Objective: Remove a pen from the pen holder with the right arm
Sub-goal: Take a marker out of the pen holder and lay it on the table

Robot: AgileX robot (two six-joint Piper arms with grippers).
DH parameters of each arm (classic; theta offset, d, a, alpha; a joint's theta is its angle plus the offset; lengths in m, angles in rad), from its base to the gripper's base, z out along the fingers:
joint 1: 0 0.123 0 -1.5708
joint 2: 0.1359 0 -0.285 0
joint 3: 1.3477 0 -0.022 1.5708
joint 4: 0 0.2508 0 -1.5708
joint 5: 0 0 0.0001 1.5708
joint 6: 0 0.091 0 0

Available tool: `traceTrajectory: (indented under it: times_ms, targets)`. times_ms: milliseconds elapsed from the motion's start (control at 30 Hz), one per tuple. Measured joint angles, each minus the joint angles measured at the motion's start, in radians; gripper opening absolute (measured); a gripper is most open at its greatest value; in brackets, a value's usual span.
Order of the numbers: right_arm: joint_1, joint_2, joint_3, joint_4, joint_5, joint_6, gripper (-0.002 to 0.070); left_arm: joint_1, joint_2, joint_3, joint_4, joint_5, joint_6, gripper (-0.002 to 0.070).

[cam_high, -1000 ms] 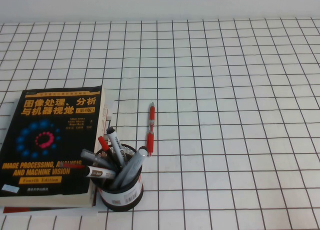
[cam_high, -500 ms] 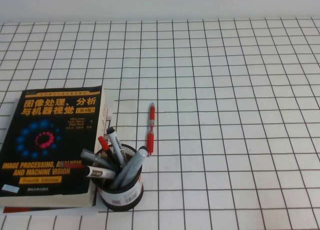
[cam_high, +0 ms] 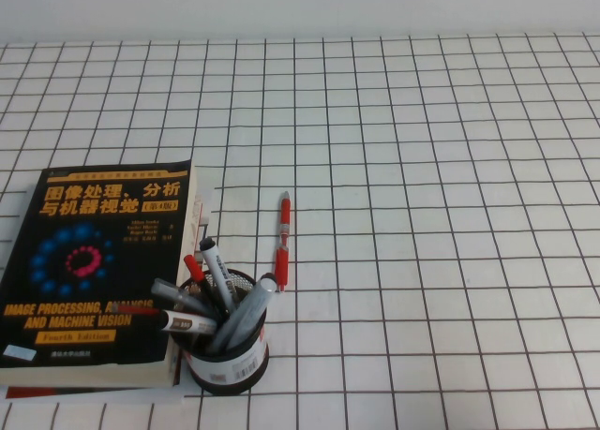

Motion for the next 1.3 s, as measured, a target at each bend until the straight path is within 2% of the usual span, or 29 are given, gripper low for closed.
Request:
traceTrajectory:
  times_ms: [133,300,500,800,933,1033,1133,1300]
  targets:
    - [0.004,0.110,-0.038,0.018,0.006,-0.039,-0.0016,0.000,0.000,0.000,0.000,0.000,0.000,-0.0004]
    - [0.112,0.247,-0.111,0.021,-0.031,-0.054,-0.0016,0.000,0.000,0.000,0.000,0.000,0.000,-0.0004]
    - [0.367,0.373,-0.174,0.048,-0.213,-0.054,-0.0016,0.000,0.000,0.000,0.000,0.000,0.000,-0.0004]
    - [0.769,0.524,-0.178,0.198,-0.640,-0.107,-0.0006,0.000,0.000,0.000,0.000,0.000,0.000,-0.0004]
    - [0.916,0.583,-0.159,0.259,-0.838,-0.185,0.0100,0.000,0.000,0.000,0.000,0.000,0.000,-0.0004]
    - [1.009,0.619,-0.103,0.292,-1.039,-0.201,0.0259,0.000,0.000,0.000,0.000,0.000,0.000,-0.0004]
    - [1.078,0.656,-0.047,0.315,-1.207,-0.203,0.0367,0.000,0.000,0.000,0.000,0.000,0.000,-0.0004]
    - [1.131,0.721,-0.033,0.299,-1.353,-0.182,0.0398,0.000,0.000,0.000,0.000,0.000,0.000,-0.0004]
